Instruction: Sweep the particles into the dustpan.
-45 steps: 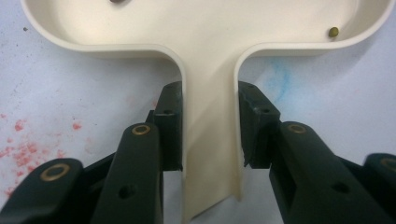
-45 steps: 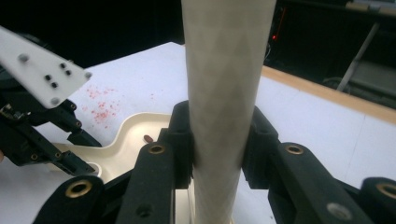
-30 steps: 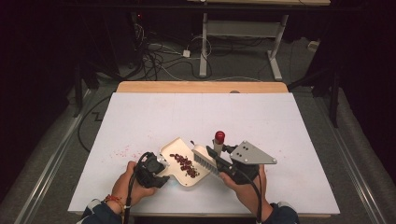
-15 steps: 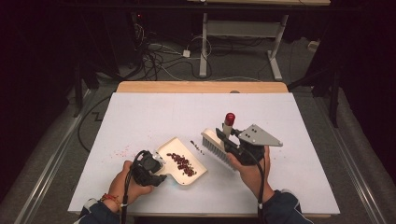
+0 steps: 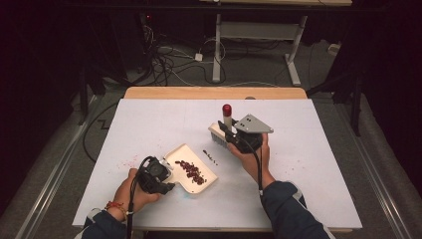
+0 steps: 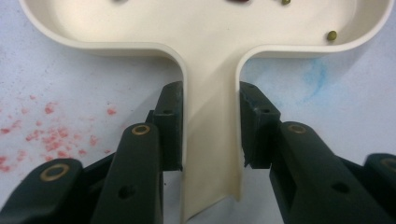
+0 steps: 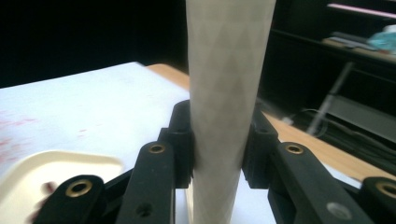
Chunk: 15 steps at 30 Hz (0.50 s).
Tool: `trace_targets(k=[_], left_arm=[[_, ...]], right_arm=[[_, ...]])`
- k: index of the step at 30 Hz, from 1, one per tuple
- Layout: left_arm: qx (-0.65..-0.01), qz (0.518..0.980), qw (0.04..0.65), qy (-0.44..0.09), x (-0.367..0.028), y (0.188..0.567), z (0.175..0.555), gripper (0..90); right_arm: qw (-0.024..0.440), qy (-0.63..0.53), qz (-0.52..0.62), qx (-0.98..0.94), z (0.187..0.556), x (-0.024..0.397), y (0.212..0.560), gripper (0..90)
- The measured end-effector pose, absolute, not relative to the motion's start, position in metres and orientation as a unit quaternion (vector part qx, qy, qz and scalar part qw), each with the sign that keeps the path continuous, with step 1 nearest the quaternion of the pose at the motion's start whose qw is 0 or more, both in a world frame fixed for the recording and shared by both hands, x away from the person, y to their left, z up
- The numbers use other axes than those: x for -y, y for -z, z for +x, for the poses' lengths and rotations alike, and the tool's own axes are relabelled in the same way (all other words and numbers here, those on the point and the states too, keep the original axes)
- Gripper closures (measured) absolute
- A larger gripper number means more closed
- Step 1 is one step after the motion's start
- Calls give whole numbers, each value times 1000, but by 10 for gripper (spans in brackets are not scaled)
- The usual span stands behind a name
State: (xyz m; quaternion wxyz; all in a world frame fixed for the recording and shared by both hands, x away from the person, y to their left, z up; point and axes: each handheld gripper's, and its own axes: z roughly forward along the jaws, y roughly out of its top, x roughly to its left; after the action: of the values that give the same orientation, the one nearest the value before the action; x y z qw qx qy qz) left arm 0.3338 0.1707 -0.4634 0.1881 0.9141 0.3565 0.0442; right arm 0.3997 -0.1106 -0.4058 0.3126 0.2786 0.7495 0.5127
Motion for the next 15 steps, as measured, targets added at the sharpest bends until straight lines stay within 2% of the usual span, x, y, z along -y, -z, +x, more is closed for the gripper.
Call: trace_targets(k=[4,15], left_arm=[[-355,915,186,-48,-170,463,334,639],[-357,914,185,-50,-168,462,336,638]], right_arm=[[304,-509,271,-758,374,98,407,697],[271,-526,265,-761,342,83,405,699]])
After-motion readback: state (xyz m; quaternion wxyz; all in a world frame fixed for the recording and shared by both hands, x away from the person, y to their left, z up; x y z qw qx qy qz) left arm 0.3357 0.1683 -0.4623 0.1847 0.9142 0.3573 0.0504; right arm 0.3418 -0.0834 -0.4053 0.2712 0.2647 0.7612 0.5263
